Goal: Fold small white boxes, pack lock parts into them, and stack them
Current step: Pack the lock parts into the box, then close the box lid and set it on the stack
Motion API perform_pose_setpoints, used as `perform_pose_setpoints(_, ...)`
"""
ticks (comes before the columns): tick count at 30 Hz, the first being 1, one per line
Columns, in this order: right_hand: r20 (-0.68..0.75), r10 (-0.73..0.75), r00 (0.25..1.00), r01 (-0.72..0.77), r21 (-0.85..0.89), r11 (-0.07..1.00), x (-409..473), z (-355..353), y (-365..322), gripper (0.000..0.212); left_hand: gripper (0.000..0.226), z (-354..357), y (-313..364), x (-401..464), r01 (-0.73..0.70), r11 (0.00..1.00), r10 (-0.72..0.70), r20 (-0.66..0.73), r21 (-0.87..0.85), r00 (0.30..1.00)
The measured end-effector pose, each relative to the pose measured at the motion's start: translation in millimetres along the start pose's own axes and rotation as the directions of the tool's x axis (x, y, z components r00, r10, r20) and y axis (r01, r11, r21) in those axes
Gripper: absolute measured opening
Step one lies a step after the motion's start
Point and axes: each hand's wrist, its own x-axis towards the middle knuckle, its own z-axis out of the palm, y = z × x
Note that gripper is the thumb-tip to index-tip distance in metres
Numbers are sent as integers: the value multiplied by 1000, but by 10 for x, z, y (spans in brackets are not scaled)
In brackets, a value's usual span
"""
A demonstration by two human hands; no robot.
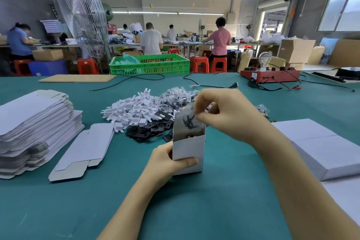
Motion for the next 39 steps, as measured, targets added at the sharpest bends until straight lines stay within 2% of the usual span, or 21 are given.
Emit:
perform_pose_setpoints(3,64,-16,998,23,-108,994,14,127,-1,18,40,1,-2,8,0,1000,0,-7,-1,1000)
perform_pose_setpoints(9,-70,-7,997,0,-91,996,50,349,-11,18,40,-10,1,2,-1,1000,1,-10,13,1000)
perform_pose_setpoints(11,-64,-23,998,18,-81,997,51,387,-19,18,39,-15,3,0,-3,1000,3,-10,27,1000)
perform_pose_setpoints(14,23,-67,998,69,-101,993,56,393,-20,20,38,-11,5,5,4,999,-3,-14,44,1000)
perform_pose_setpoints(18,241,-26,970,84,-234,969,60,405,-28,33,39,-12,-4,19,5,998,-4,-18,58,1000)
perform_pose_setpoints(20,232,-29,972,73,-185,980,57,411,-59,28,40,-18,-12,25,7,999,-6,-18,51,1000)
perform_pose_setpoints(22,136,-23,990,41,-132,990,58,369,-70,20,39,-22,-13,26,6,999,-5,-9,53,1000)
perform_pose_setpoints(24,79,-31,996,46,-196,980,54,318,-59,17,39,-23,-15,24,4,998,-4,0,58,1000)
perform_pose_setpoints(25,95,-39,995,59,-220,974,49,303,-58,21,39,-24,-19,24,6,998,-6,-3,62,1000)
perform_pose_setpoints(29,311,17,950,70,-265,962,40,383,-98,38,36,-22,-35,37,12,997,-12,-10,82,1000)
perform_pose_setpoints(31,349,41,936,74,-310,948,50,411,-95,40,35,-20,-40,41,13,997,-12,-13,82,1000)
perform_pose_setpoints(33,355,27,934,78,-280,957,52,369,-76,40,36,-18,-48,48,16,997,-16,-14,74,1000)
perform_pose_setpoints(35,275,19,961,32,-177,984,42,265,-35,35,38,-19,-56,48,13,999,-13,-3,52,1000)
perform_pose_setpoints(37,63,58,996,-55,-56,997,27,168,68,26,39,-19,-48,43,12,1000,-12,8,9,1000)
perform_pose_setpoints(39,-180,170,969,-139,173,975,-11,172,211,20,36,-25,-31,35,11,999,-11,12,-45,1000)
